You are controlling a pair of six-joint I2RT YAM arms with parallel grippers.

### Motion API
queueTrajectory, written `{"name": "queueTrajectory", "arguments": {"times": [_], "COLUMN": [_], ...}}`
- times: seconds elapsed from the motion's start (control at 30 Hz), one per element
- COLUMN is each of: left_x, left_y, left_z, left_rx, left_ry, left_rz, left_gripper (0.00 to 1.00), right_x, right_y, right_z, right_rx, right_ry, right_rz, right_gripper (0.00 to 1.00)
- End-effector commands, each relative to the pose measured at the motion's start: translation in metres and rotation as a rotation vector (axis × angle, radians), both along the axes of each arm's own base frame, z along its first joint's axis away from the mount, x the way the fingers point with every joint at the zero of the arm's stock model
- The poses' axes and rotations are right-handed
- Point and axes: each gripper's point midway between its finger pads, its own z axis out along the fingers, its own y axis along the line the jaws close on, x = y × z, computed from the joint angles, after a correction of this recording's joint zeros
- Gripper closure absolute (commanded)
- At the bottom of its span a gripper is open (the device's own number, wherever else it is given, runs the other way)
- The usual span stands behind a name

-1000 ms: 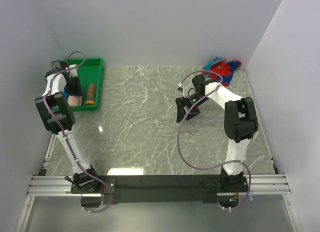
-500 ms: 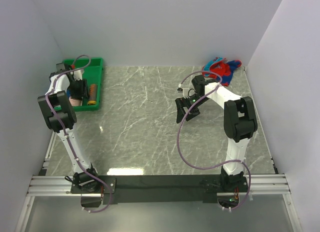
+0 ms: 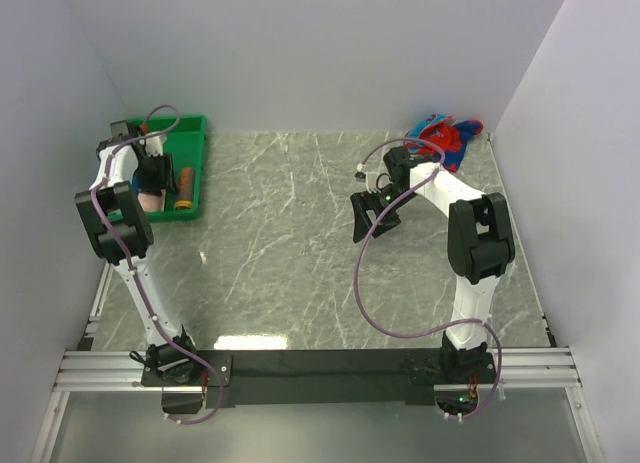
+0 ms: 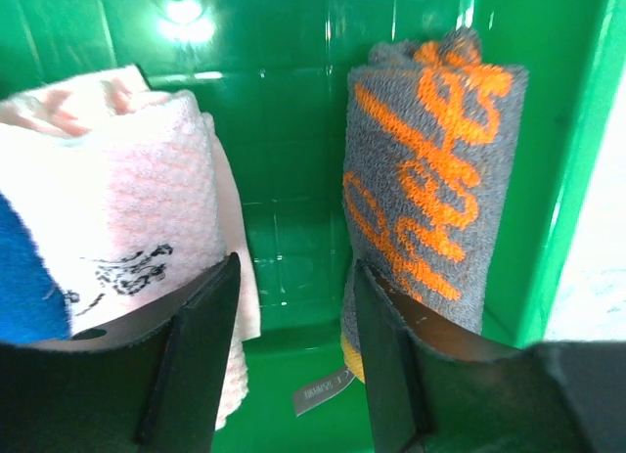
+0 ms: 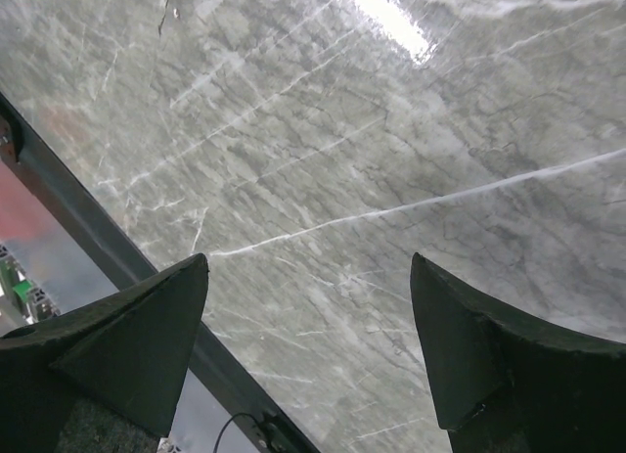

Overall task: Roll the towels
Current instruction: Place the rolled towel into the container, then move the towel to the center of the board

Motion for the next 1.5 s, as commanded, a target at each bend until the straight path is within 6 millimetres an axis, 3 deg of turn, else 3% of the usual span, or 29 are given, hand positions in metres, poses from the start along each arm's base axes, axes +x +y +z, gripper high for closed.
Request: {"name": "queueTrajectory", "arguments": {"times": [0.0,0.13,0.27,0.4,0.43,0.5,0.53,0.63,0.77,0.8,0.83,0.87,0.9,0.93,1.03,1.07,1.1,1.17,1.37,1.4,1.47], "left_x": [0.011,0.011,0.018,0.029,0.026,0.021,0.017,0.004,-0.011,-0.014,-0.018,-0.023,-0.026,-0.030,-0.042,-0.045,-0.048,-0.055,-0.058,-0.058,-0.057], "left_y": [0.004,-0.004,-0.014,-0.020,-0.023,-0.031,-0.035,-0.046,-0.059,-0.061,-0.063,-0.067,-0.069,-0.070,-0.072,-0.070,-0.070,-0.070,-0.074,-0.073,-0.072], "left_z": [0.046,0.055,0.096,0.164,0.190,0.206,0.225,0.236,0.236,0.235,0.237,0.233,0.234,0.236,0.230,0.227,0.220,0.213,0.206,0.207,0.210], "left_rx": [0.051,0.026,-0.003,0.027,0.042,0.044,0.064,0.074,0.059,0.052,0.047,0.036,0.035,0.038,0.046,0.059,0.059,0.063,0.047,0.053,0.061], "left_ry": [-0.095,-0.114,-0.226,-0.430,-0.491,-0.541,-0.589,-0.596,-0.560,-0.547,-0.542,-0.516,-0.511,-0.506,-0.471,-0.458,-0.443,-0.424,-0.381,-0.380,-0.381], "left_rz": [-0.024,-0.057,-0.083,-0.109,-0.119,-0.153,-0.165,-0.195,-0.222,-0.223,-0.223,-0.223,-0.224,-0.216,-0.201,-0.189,-0.189,-0.182,-0.170,-0.165,-0.158], "left_gripper": [0.43,0.43,0.44,0.43,0.41,0.36,0.35,0.33,0.33,0.33,0.33,0.34,0.34,0.34,0.34,0.34,0.34,0.34,0.34,0.34,0.34], "right_x": [0.014,0.018,0.045,0.108,0.125,0.152,0.168,0.196,0.234,0.244,0.258,0.265,0.272,0.280,0.293,0.295,0.300,0.306,0.318,0.317,0.317], "right_y": [0.005,0.004,-0.010,-0.058,-0.073,-0.107,-0.124,-0.156,-0.191,-0.196,-0.201,-0.207,-0.213,-0.215,-0.227,-0.246,-0.250,-0.261,-0.276,-0.276,-0.273], "right_z": [0.025,0.030,0.050,0.088,0.101,0.113,0.118,0.119,0.117,0.096,0.106,0.103,0.082,0.086,0.069,0.065,0.054,0.052,0.016,0.004,-0.001], "right_rx": [0.013,0.012,-0.023,-0.097,-0.127,-0.174,-0.232,-0.326,-0.452,-0.488,-0.514,-0.541,-0.587,-0.596,-0.671,-0.700,-0.717,-0.756,-0.862,-0.865,-0.826], "right_ry": [-0.095,-0.121,-0.251,-0.463,-0.513,-0.580,-0.613,-0.659,-0.753,-0.733,-0.771,-0.779,-0.757,-0.782,-0.808,-0.807,-0.807,-0.820,-0.829,-0.807,-0.795], "right_rz": [0.001,-0.001,-0.061,-0.251,-0.319,-0.421,-0.471,-0.541,-0.603,-0.581,-0.599,-0.605,-0.587,-0.590,-0.573,-0.597,-0.593,-0.612,-0.534,-0.516,-0.500], "right_gripper": [0.10,0.10,0.11,0.13,0.14,0.15,0.14,0.16,0.16,0.16,0.16,0.16,0.16,0.16,0.16,0.16,0.16,0.15,0.16,0.18,0.25]}}
